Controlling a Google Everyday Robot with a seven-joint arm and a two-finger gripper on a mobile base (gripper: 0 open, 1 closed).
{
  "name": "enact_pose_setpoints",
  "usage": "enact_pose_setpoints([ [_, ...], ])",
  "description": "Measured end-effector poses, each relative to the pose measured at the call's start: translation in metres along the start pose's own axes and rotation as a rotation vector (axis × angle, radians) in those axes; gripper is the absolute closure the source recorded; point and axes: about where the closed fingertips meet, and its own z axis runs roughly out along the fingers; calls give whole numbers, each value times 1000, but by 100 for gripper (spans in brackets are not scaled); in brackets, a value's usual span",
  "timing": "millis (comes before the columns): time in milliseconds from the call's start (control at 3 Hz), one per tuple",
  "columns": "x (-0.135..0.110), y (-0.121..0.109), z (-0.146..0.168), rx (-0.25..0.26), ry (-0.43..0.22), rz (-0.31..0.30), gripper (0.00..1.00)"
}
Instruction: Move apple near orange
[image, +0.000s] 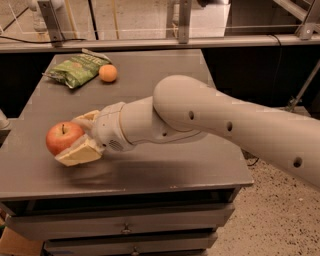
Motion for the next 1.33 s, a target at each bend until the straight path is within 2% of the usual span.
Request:
enact_pose_setpoints([
  [333, -2, -4, -12, 23, -4, -3, 100],
  [667, -5, -12, -15, 25, 5, -14, 100],
  [1000, -5, -30, -21, 32, 20, -28, 100],
  [1333, -2, -58, -30, 51, 35, -34, 100],
])
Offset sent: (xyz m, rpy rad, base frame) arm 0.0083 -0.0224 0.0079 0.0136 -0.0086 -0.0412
